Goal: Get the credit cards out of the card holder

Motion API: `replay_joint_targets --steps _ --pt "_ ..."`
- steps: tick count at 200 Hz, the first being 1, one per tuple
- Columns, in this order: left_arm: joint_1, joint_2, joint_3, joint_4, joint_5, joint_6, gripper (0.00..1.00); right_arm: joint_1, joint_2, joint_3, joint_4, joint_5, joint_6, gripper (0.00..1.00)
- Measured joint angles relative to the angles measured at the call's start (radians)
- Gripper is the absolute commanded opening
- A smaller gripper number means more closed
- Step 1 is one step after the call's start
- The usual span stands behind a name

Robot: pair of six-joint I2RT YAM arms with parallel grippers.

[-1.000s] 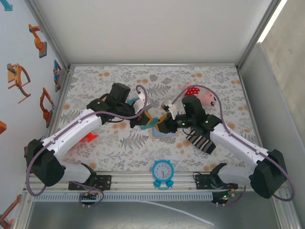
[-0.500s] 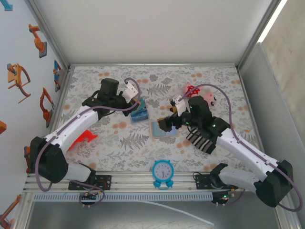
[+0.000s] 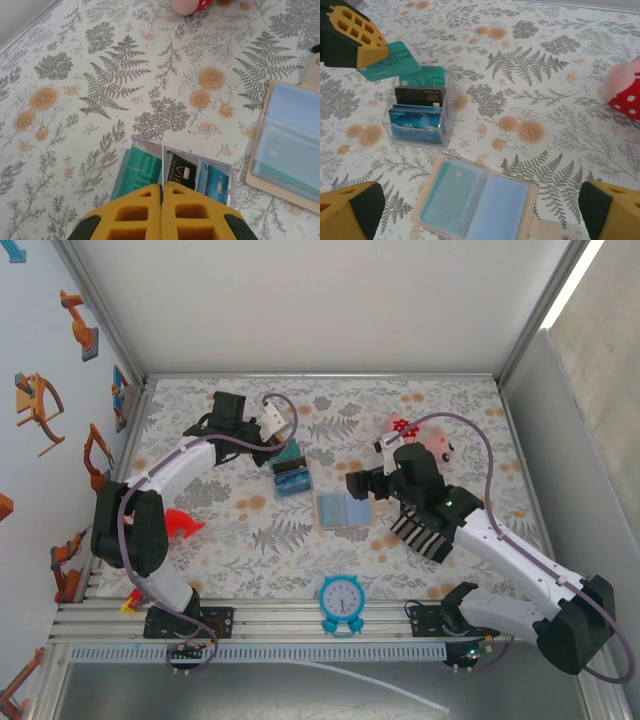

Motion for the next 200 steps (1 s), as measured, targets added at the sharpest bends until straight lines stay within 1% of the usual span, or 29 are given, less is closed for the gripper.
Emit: replay_joint_targets --steps 37,101,152,200 --pt "0.004 0.072 0.059 0.001 0.023 0.058 0.0 0.0 -0.031 0.0 -0.003 0.039 0.024 1.0" --pt "0.018 0.146 0.091 -0.018 0.065 0.127 0.0 0.0 -0.047 0.0 -0.003 0.046 0.051 0.98" --pt "0.032 0.209 0.161 -0.071 0.076 0.182 0.0 0.0 -0.047 0.0 -0.003 0.046 0.054 0.98" --pt "0.037 0.264 0.213 -0.125 0.106 0.208 0.01 0.0 -0.051 0.0 -0.003 0.046 0.054 0.98"
